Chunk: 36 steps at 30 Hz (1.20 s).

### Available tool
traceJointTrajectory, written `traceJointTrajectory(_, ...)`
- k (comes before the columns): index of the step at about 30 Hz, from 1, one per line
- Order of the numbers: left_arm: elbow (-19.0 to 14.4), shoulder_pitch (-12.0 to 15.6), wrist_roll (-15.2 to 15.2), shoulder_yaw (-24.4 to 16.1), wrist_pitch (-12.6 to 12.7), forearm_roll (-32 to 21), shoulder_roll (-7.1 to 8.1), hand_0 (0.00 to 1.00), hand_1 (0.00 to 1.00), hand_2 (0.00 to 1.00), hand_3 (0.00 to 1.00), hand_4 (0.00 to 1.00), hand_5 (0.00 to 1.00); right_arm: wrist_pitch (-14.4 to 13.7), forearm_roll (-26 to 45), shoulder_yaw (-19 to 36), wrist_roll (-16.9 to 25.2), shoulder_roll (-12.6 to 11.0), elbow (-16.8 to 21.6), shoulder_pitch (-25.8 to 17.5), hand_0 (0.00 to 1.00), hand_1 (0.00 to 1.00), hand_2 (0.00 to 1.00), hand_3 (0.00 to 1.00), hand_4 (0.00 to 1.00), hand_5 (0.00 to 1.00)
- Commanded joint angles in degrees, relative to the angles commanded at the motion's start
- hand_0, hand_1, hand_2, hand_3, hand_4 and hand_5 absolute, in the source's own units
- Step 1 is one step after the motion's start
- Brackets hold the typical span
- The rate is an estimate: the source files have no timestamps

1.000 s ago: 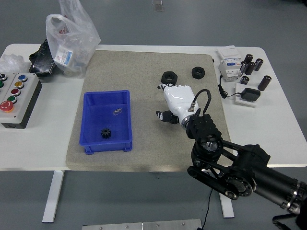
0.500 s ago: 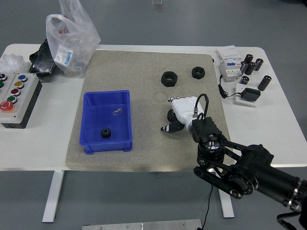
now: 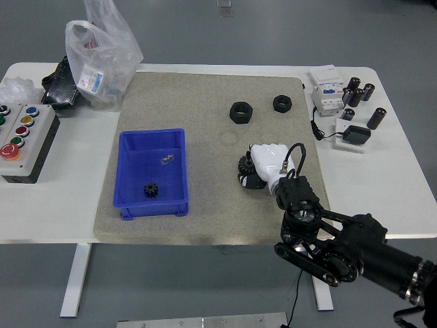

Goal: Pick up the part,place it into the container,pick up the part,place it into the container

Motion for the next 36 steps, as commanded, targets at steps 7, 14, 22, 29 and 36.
traceJointTrajectory(7,0.0,0.0,-0.3,0.6,0.0,-0.6,0.0,0.593,0.439,0.452,0.593,0.394,0.546,-1.4,-1.8,-0.2,0.0,-0.4,1.2,0.3,0.255,0.44,0.33,0.511,0.221,0.09)
traceJointTrajectory(14,0.0,0.0,-0.3,0.9,0.1,-0.7,0.07,0.593,0.439,0.456,0.594,0.394,0.55,-1.5,-2.4,-4.1,0.0,-0.2,4.6,3.5,0.254,0.435,0.301,0.503,0.208,0.102)
traceJointTrajectory(22,0.0,-0.1,-0.1,1.2,-0.1,-0.9,0.09,0.593,0.439,0.458,0.594,0.393,0.556,-8.1,1.4,-10.0,0.0,5.2,8.0,7.6,0.256,0.435,0.297,0.505,0.187,0.067)
traceJointTrajectory(29,0.0,0.0,0.2,1.3,-0.1,-0.8,0.13,0.593,0.441,0.459,0.596,0.394,0.564,-16.0,4.0,-13.8,0.2,6.8,7.7,8.5,0.373,0.503,0.457,0.553,0.177,0.044)
traceJointTrajectory(36,0.0,-0.1,0.2,1.4,-0.1,-1.0,0.23,0.593,0.441,0.459,0.596,0.393,0.566,-17.5,5.6,-16.2,0.8,6.8,7.2,9.2,0.415,0.621,0.629,0.653,0.17,0.215)
